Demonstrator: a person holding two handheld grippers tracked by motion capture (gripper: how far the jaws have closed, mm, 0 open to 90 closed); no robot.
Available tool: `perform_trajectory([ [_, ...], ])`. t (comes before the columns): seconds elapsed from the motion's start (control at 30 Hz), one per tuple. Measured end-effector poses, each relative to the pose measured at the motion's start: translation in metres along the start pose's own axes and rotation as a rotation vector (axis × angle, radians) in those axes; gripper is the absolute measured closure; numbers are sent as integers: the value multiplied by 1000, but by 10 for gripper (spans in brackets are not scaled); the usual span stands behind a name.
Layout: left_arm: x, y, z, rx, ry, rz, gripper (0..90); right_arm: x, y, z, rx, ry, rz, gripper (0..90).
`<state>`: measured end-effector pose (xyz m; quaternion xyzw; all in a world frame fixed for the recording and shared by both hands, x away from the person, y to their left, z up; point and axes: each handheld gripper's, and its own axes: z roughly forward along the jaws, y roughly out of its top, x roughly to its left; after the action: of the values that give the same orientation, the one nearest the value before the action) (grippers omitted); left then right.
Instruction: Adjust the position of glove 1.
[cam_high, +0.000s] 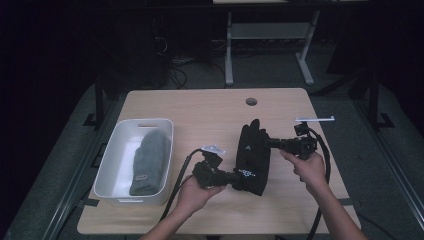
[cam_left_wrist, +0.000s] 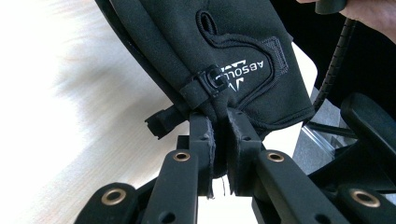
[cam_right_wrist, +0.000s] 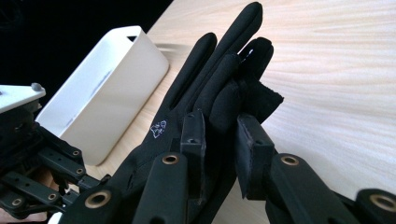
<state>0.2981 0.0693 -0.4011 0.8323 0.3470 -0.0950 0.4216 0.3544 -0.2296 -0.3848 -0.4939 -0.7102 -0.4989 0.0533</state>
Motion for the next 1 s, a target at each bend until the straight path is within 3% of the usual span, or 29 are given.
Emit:
perform_trajectory([
  [1.0,15,2,-49,-58,34,-20,822,32,37,28,2,70,-12,748],
])
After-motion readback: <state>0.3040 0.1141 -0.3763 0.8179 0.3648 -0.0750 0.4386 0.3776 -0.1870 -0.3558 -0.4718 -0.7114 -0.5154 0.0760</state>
